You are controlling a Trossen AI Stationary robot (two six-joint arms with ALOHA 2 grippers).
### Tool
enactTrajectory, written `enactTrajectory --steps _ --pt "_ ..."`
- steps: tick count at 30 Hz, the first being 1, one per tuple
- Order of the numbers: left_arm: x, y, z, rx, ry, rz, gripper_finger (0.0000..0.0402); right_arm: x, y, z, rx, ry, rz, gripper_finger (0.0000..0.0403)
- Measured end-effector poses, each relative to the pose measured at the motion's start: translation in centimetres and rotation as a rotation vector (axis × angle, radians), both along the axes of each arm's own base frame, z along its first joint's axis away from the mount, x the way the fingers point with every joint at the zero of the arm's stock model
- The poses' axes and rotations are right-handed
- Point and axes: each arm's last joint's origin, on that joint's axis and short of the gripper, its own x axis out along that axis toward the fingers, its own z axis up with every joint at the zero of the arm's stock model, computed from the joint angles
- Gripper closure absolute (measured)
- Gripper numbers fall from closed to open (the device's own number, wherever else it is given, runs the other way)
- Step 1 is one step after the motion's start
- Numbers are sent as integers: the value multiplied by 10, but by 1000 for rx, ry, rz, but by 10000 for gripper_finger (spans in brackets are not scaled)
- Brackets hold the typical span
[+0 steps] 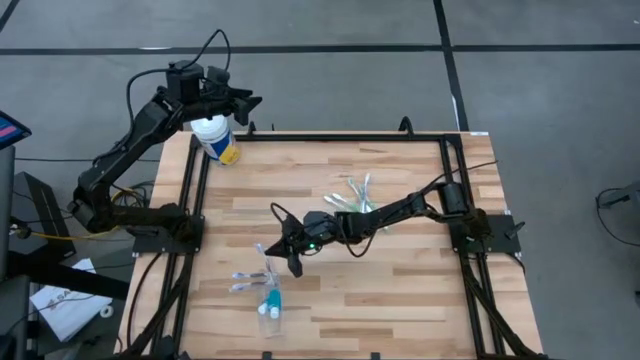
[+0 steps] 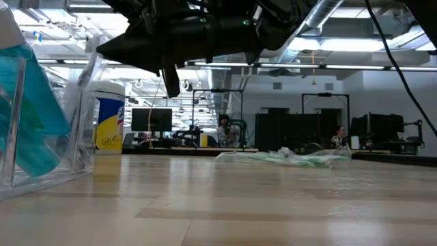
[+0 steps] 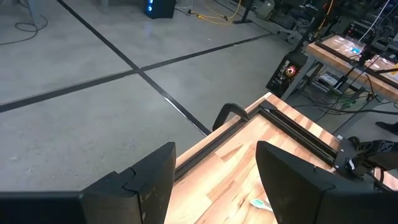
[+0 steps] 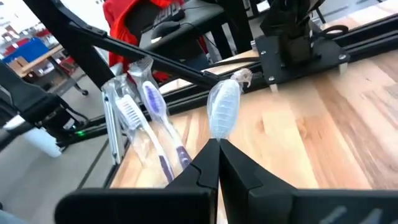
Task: Pick & Place toothbrushing station
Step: Put the purple toothbrush into the transparent organizer
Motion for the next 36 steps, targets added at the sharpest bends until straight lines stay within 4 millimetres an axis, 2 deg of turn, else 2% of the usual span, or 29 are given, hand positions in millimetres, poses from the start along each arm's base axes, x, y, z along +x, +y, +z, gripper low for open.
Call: enactTrajectory --steps 4,8,14,19,22,30,36 --pt "0 0 0 0 -1 1 183 0 0 1 -10 -11 10 398" --pt "0 0 0 -1 0 0 183 0 -2 4 57 -6 65 367" --pt "0 0 0 -1 0 1 183 -1 -1 4 139 29 117 276" --pt "0 0 0 -2 0 1 183 2 3 13 186 42 191 192" --pt "0 0 0 -2 0 1 183 3 3 16 191 60 205 156" --pt "1 -1 0 -13 -12 -40 183 -5 -30 52 173 68 148 144" --pt "1 -2 0 -23 -21 -59 183 -21 -54 86 137 71 58 144"
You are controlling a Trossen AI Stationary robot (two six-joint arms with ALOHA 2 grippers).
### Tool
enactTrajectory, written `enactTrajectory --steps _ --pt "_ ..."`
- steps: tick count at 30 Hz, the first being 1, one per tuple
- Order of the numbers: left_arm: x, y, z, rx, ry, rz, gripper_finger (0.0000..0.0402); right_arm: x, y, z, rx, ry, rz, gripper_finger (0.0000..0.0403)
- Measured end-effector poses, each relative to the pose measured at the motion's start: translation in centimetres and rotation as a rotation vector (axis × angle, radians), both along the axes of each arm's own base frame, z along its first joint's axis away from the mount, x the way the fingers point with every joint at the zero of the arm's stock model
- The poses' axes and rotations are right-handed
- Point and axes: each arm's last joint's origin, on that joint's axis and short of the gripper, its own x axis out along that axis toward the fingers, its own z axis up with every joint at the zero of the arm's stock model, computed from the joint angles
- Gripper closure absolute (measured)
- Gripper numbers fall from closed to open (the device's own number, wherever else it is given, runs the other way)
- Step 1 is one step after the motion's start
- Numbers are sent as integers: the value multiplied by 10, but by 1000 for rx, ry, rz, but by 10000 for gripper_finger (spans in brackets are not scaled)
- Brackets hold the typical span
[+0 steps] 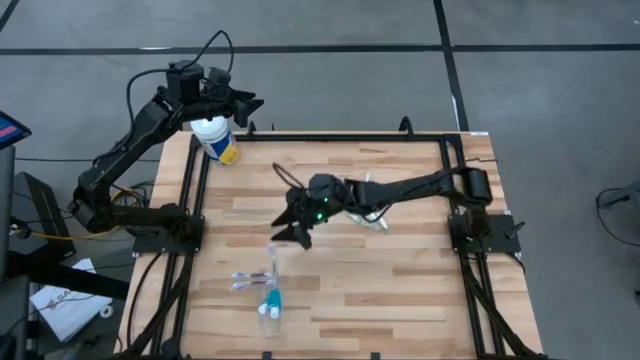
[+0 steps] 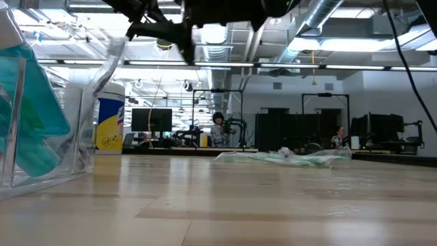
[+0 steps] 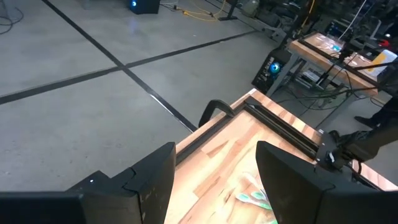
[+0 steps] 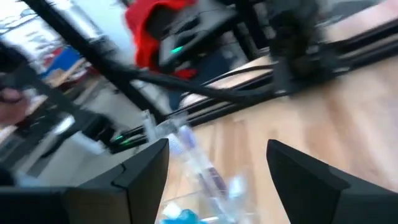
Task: Pick & Place toothbrushing station
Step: Put the purple toothbrush into the transparent organizer
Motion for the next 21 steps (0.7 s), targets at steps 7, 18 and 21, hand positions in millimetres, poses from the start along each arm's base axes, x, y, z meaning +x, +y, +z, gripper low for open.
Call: enactTrajectory --steps 7,18,21 --pt "0 0 0 9 4 -8 183 -30 -52 17 -54 216 -375 144" --pt "1 -1 0 4 -8 -55 183 -98 -106 7 87 770 -907 144" --pt "2 -2 1 19 -4 -78 183 -110 -108 -7 91 924 -977 144"
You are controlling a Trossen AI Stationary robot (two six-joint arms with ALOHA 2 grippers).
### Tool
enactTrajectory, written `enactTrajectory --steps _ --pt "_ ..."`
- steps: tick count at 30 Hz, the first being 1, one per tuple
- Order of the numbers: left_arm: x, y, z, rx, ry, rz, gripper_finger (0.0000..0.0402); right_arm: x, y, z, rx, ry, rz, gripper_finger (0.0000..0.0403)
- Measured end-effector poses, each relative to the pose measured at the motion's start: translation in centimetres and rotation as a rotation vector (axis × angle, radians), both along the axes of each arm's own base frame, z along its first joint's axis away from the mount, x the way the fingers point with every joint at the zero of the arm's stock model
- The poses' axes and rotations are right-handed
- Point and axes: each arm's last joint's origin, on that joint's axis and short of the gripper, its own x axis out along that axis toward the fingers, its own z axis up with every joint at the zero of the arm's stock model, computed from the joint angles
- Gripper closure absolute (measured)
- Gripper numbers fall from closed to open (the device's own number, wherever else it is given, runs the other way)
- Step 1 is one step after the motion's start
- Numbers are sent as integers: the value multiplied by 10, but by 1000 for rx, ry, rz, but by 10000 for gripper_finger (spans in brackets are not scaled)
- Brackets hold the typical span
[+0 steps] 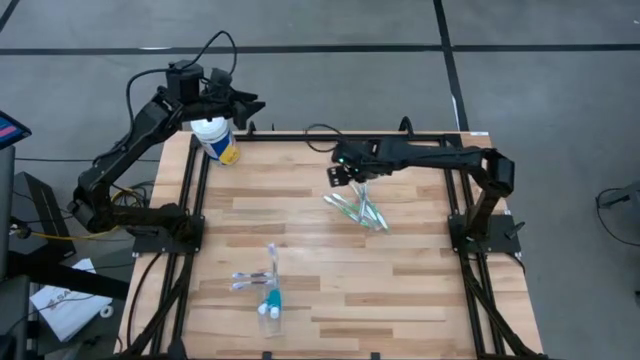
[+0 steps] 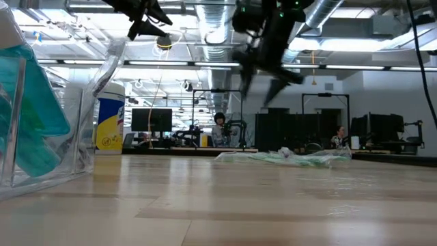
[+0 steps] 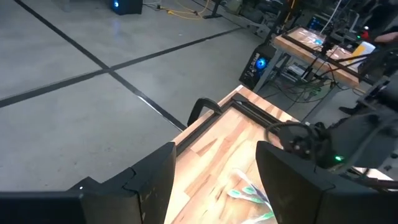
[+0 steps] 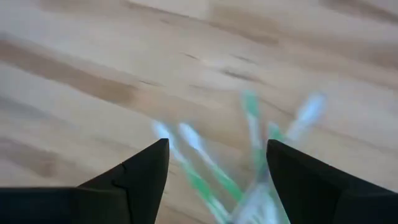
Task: Pick & Place toothbrushing station
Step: Put the purple toothbrush into the transparent organizer
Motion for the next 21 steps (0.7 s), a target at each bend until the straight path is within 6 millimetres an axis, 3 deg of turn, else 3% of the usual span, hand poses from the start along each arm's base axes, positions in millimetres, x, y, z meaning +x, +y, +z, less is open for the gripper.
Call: enactTrajectory --steps 11,21 --pt "4 -4 0 -5 -12 -61 183 -25 3 -54 93 108 -224 144" --pt "5 -5 0 -7 -14 -68 183 -29 -7 -74 144 24 -289 165"
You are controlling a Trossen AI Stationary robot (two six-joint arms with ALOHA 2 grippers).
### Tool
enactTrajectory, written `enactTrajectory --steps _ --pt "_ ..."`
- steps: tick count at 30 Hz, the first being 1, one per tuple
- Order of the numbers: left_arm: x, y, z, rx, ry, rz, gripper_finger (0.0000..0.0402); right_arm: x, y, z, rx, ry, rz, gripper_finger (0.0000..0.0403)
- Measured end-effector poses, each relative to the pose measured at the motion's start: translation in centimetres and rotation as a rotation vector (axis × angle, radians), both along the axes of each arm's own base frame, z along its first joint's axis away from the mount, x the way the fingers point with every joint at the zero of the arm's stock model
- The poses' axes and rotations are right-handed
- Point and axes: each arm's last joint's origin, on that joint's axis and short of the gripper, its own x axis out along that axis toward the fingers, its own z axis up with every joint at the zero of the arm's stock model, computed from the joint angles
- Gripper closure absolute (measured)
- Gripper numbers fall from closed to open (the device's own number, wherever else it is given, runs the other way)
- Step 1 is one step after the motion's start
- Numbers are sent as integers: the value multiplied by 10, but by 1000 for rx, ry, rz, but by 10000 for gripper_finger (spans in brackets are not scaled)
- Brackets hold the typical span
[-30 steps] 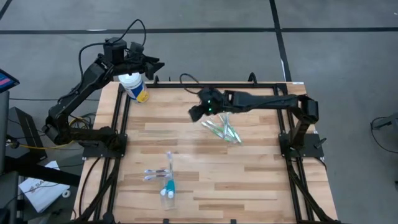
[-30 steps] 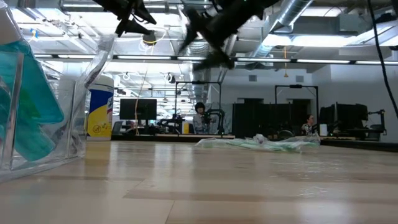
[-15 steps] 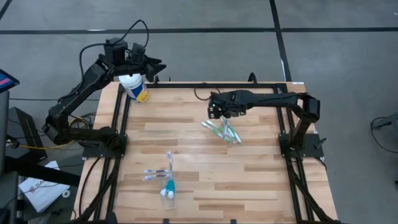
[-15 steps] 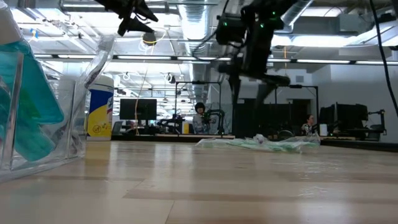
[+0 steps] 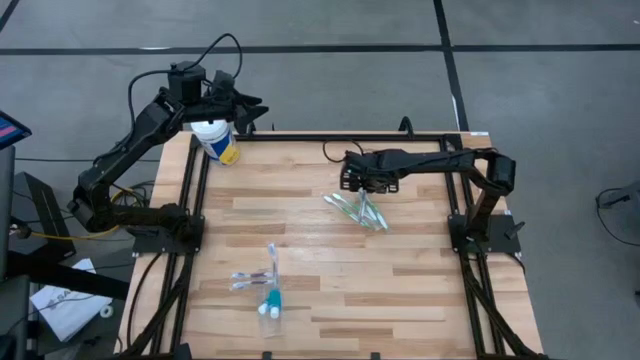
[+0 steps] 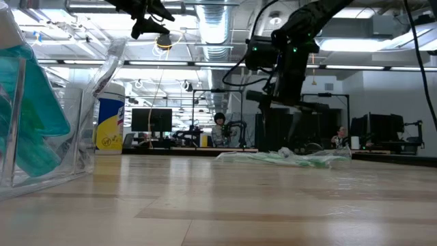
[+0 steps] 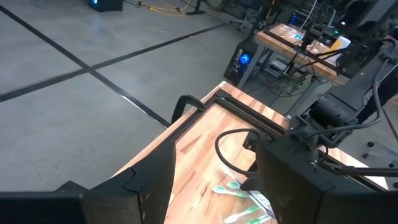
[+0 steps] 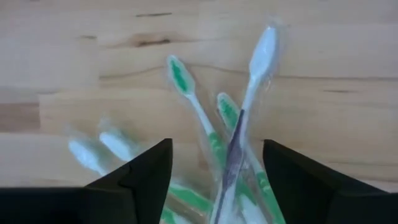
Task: Pick & Place toothbrushing station
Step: Put the purple toothbrush into the transparent organizer
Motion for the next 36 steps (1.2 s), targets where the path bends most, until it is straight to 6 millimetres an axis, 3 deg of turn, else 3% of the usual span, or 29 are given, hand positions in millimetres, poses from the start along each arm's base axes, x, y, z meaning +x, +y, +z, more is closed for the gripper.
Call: enactTrajectory --steps 10,22,28,32,36 --pt "0 0 -1 -5 3 -1 183 -8 8 -18 61 13 -8 282" --pt "0 0 -1 -8 7 -1 183 -9 9 -29 80 -39 -23 312" --pt "0 0 -1 -9 7 0 183 -8 7 -28 64 -53 26 392" --pt "0 0 -1 -10 9 2 183 -6 6 -27 57 -69 36 400" --pt "0 0 -1 -8 13 1 183 -4 10 -9 42 -131 70 402"
